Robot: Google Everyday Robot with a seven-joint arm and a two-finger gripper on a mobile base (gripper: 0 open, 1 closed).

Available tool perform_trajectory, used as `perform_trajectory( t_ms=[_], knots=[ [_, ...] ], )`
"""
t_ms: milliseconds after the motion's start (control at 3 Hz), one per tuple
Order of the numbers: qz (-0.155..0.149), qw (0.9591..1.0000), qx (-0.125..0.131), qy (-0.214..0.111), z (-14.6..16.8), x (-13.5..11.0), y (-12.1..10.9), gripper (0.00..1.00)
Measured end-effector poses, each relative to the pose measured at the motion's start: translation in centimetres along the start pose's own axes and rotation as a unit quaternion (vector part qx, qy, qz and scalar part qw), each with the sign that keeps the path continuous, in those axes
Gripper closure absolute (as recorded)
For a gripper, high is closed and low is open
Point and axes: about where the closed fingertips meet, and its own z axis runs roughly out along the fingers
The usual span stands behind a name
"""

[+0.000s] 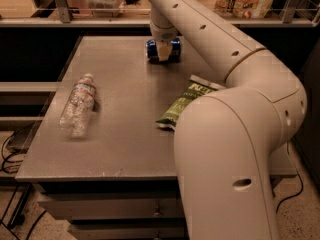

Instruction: Place pepsi can upright

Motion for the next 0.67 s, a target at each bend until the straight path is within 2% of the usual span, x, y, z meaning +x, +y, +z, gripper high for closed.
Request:
perform_trajectory(
  t_ms=[333,667],
  knots=[
    [0.007,0.9999,0.010,0.003,-0.9,0.3,-0.3,0.88],
    [0.014,0.9996,0.023,-0.012,-3.2,0.3,-0.8,1.00]
  ],
)
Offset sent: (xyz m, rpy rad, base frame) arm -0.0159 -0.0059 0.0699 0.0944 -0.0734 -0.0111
